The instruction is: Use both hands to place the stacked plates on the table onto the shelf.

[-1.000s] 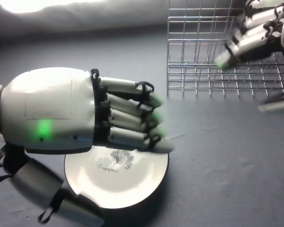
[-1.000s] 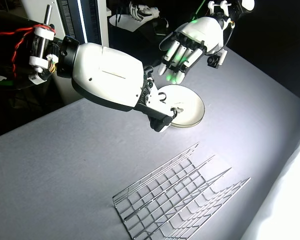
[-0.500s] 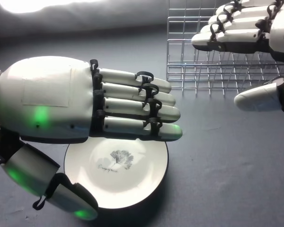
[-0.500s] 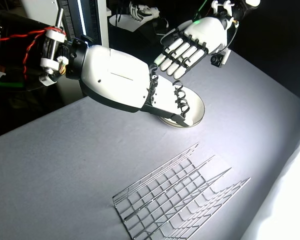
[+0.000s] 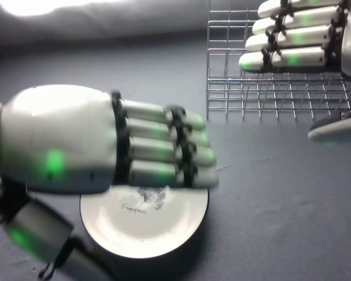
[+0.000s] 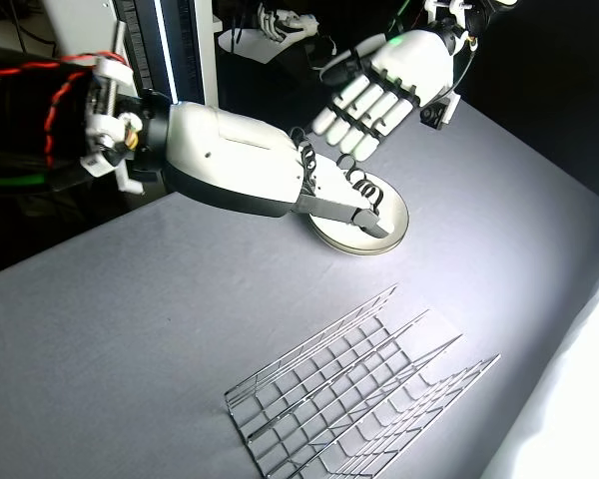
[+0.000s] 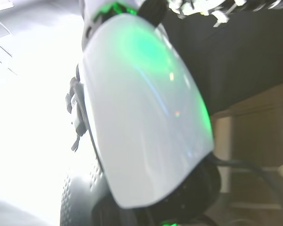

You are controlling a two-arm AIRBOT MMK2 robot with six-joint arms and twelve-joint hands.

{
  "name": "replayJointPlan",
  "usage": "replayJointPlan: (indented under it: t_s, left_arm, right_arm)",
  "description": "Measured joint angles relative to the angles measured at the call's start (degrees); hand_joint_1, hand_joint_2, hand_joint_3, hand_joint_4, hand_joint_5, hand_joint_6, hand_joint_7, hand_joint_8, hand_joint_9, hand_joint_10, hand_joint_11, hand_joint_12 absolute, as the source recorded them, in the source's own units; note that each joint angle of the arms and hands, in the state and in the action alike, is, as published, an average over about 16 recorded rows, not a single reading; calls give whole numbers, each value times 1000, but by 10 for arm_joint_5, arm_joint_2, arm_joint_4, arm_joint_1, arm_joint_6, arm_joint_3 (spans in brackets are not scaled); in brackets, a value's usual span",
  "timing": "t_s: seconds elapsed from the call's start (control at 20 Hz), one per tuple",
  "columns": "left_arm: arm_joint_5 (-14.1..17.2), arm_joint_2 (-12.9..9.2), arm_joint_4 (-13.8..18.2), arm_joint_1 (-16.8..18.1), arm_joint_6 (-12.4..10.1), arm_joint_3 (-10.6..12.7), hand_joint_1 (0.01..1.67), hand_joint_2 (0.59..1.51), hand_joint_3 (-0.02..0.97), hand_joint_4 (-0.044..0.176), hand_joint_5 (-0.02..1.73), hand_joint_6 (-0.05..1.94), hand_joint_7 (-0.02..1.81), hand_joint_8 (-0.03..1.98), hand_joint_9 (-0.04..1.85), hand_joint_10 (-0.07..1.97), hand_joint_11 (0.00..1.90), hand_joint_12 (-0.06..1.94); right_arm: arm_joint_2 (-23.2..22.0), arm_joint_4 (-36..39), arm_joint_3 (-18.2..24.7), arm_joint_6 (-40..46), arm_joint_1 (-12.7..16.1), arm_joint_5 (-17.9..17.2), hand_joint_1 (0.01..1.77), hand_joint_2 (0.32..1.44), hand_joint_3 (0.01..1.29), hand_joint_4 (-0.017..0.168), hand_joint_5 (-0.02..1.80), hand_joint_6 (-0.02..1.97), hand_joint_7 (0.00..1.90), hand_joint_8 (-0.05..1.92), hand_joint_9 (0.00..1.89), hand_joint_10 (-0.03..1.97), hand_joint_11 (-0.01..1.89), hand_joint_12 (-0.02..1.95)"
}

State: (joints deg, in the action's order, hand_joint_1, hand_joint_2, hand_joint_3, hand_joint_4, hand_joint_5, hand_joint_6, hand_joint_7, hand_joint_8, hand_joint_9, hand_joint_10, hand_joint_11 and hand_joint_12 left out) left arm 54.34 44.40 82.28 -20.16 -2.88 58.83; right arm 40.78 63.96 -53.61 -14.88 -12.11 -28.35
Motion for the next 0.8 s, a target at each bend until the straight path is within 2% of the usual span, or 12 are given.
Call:
replayJointPlan:
  t_s: [0.25, 0.5, 0.8]
  left_arm:
    - [4, -3, 34, -8, -17, 16, 19, 1078, 21, 2, 39, 4, 29, -1, 34, -3, 31, 8]
    - [19, -1, 74, -23, -30, 45, 19, 1074, 21, 1, 41, 3, 28, -1, 35, -3, 29, 8]
    - [27, 11, 107, -54, -16, 84, 19, 1069, 20, 1, 44, 4, 34, -1, 40, -2, 31, 10]
  right_arm:
    - [3, -12, -13, -35, -8, -27, 11, 1217, 14, 5, 108, -2, 131, -5, 120, 26, 19, 250]
    - [4, -31, -15, -48, -11, -28, 11, 1215, 14, 5, 103, -2, 122, -5, 113, 26, 21, 254]
    - [3, -44, -15, -55, -15, -24, 11, 1223, 14, 5, 108, -2, 131, -6, 122, 27, 22, 277]
